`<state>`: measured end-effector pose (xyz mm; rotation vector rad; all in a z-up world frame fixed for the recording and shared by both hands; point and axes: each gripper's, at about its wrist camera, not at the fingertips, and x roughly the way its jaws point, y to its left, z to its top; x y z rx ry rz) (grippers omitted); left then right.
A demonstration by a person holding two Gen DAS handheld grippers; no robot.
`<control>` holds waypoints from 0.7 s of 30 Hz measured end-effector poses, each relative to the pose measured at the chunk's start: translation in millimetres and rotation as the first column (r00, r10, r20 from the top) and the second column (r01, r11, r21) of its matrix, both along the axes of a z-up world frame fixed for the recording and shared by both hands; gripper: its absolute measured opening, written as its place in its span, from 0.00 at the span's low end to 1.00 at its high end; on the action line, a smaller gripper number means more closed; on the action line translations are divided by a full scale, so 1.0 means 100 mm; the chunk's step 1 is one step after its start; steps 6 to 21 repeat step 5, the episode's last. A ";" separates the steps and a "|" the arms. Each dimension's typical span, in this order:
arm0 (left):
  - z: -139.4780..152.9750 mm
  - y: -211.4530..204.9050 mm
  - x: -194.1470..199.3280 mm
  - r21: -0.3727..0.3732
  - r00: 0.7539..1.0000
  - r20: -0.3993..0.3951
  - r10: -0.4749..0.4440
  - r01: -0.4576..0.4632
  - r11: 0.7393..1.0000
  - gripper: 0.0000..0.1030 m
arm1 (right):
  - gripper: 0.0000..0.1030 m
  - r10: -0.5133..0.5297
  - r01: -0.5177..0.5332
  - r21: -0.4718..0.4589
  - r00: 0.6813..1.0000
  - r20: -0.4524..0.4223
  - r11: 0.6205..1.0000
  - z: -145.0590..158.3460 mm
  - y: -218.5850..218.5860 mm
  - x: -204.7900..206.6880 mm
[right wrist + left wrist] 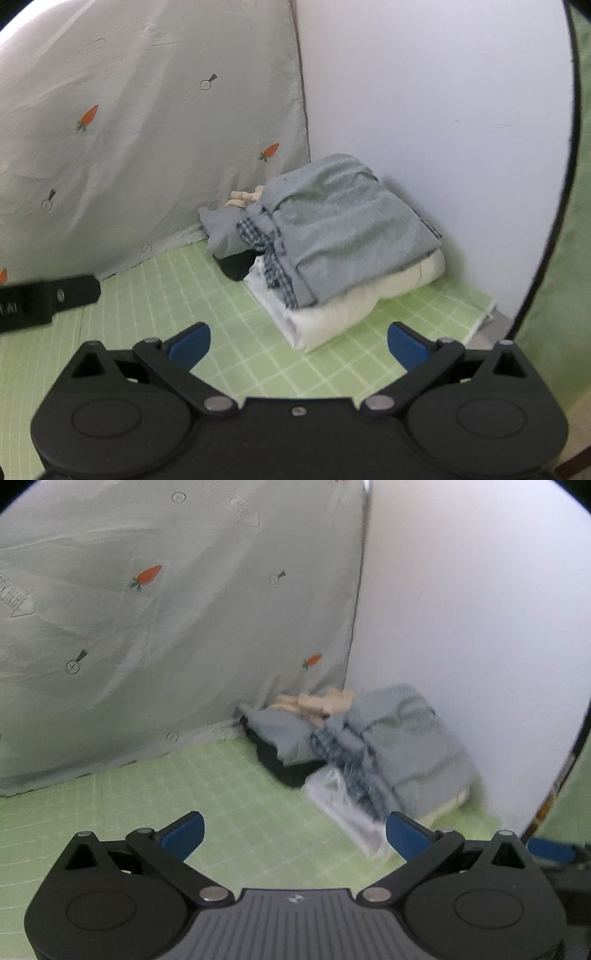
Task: Fold clothes
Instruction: 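Release the sweatpants on the stack and withdraw both grippers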
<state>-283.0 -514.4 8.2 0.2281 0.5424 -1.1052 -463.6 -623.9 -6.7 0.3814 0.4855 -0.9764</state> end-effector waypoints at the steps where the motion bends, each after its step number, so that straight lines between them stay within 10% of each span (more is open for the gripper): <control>1: -0.02 0.07 0.01 0.009 1.000 0.001 0.001 -0.001 1.000 1.00 | 1.00 -0.007 0.007 0.002 1.000 0.001 1.000 0.00 0.08 0.00; 21: -0.07 0.38 0.06 0.020 1.000 -0.019 -0.017 0.017 1.000 1.00 | 1.00 -0.037 0.036 -0.008 0.999 -0.013 0.999 -0.02 0.40 -0.01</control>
